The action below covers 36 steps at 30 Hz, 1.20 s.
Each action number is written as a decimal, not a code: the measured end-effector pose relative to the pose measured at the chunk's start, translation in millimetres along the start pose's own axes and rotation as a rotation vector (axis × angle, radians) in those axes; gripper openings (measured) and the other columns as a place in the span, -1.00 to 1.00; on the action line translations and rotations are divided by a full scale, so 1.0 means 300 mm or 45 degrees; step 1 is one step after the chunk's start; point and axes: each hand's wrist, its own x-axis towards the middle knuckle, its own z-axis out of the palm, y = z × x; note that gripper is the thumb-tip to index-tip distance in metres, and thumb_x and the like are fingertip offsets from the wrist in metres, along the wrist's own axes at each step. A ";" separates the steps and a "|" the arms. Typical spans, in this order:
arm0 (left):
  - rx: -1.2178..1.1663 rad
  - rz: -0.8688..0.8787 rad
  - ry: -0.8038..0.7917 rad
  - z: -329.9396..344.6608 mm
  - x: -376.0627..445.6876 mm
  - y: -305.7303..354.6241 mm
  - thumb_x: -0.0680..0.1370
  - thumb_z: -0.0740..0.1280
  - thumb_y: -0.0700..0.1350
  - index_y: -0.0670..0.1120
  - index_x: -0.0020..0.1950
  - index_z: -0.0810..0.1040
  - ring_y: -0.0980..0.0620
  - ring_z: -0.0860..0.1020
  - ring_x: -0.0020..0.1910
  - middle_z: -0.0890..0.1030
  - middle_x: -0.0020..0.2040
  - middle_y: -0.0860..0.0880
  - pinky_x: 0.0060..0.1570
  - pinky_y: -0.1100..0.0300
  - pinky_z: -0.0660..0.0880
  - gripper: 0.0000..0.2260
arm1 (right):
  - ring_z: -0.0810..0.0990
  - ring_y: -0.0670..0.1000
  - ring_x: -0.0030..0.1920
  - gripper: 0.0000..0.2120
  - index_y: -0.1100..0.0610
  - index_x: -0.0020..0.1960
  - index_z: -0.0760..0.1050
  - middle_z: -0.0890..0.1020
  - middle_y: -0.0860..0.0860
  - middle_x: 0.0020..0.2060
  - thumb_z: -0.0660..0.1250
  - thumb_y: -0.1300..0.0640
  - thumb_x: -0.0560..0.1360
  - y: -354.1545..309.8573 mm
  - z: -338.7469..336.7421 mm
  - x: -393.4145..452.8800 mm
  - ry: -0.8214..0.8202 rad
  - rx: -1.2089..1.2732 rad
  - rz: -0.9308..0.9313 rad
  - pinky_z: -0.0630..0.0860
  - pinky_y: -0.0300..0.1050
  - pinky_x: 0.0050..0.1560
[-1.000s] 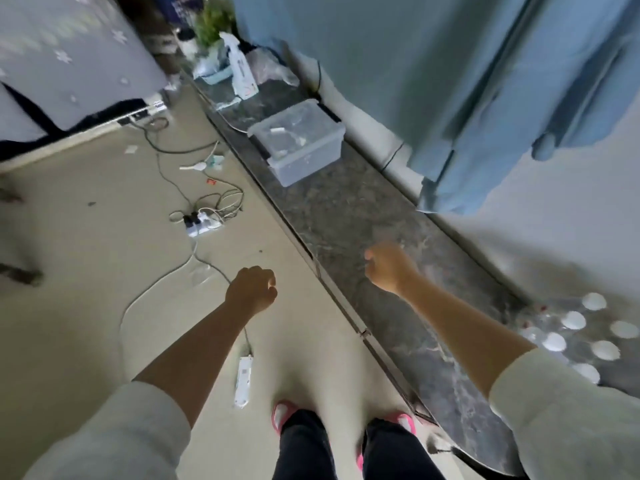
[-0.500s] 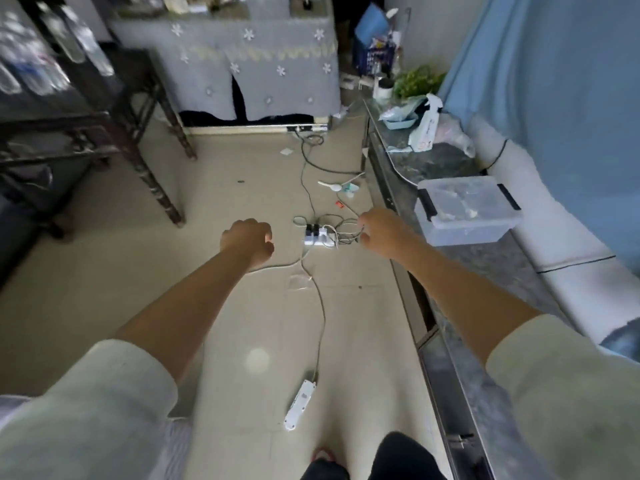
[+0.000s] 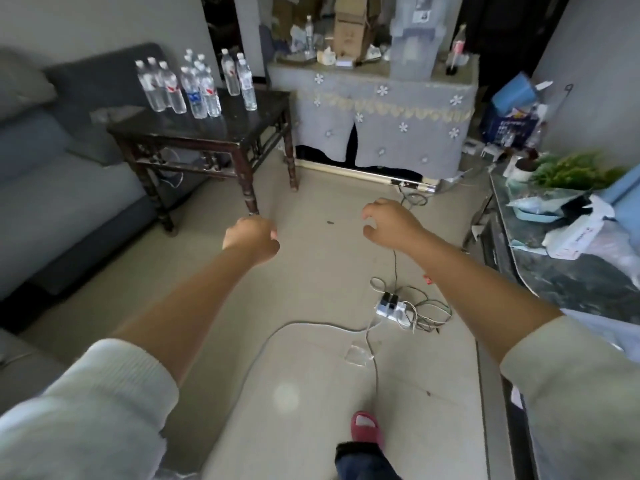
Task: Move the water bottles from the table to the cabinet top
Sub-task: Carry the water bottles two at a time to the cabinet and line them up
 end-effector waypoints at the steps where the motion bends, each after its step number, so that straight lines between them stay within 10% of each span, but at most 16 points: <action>1: -0.012 -0.044 0.019 -0.019 0.063 -0.001 0.54 0.22 -0.15 -0.05 0.23 0.52 -0.16 0.45 0.28 0.51 0.27 -0.12 0.22 0.03 0.44 -0.72 | 0.44 0.16 0.25 -0.65 0.21 0.29 0.44 0.46 0.17 0.24 0.24 0.17 0.52 0.005 -0.016 0.086 -0.002 -0.002 -0.030 0.41 -0.09 0.19; 13: -0.076 -0.369 0.124 -0.182 0.513 -0.126 0.56 0.20 -0.15 -0.12 0.25 0.51 -0.14 0.42 0.30 0.49 0.26 -0.15 0.23 0.01 0.41 -0.72 | 0.48 0.18 0.24 -0.68 0.21 0.23 0.50 0.50 0.19 0.21 0.25 0.18 0.50 -0.100 -0.095 0.819 -0.066 -0.001 -0.362 0.43 -0.09 0.20; 36: 0.008 -0.592 -0.007 -0.394 1.303 -1.192 0.56 0.20 -0.13 -0.13 0.29 0.48 -0.20 0.42 0.29 0.48 0.27 -0.18 0.24 -0.02 0.44 -0.69 | 0.51 0.18 0.18 -0.70 0.24 0.21 0.52 0.53 0.20 0.16 0.27 0.20 0.50 -0.903 0.172 1.936 -0.094 0.046 -0.496 0.42 -0.07 0.20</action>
